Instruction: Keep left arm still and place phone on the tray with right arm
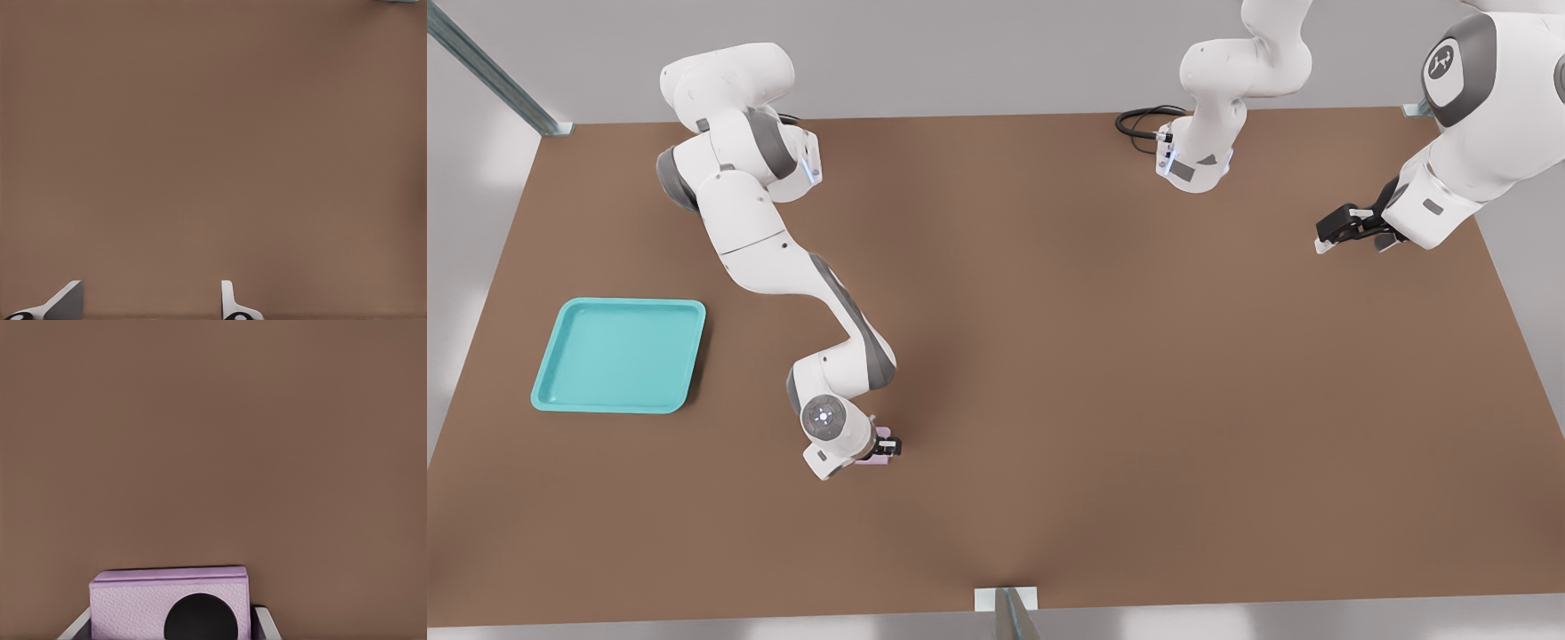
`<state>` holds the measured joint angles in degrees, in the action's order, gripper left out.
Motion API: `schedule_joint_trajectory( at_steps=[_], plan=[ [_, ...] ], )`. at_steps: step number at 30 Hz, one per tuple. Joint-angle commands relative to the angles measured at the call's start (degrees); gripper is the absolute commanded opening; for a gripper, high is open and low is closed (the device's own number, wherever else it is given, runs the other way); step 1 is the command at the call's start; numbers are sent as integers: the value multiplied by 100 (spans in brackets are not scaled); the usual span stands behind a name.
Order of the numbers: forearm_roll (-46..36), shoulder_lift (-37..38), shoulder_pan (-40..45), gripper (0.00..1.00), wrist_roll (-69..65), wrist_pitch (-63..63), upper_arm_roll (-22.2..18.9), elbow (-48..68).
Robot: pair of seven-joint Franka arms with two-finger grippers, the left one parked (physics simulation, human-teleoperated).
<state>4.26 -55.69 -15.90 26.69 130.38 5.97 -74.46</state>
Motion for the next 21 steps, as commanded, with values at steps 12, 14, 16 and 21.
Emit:
schedule_joint_trajectory(
  at_steps=[12, 14, 16, 21],
  plan=[
    [-4, 339, 140, 81, -524, -302, 1, 2],
    [-13, 743, 447, 81, -1025, -751, 10, -174],
    [-13, 1315, 860, 81, -1605, -698, 10, -877],
    [-13, 2361, 2372, 81, -3099, -399, 432, -2397]
  ],
)
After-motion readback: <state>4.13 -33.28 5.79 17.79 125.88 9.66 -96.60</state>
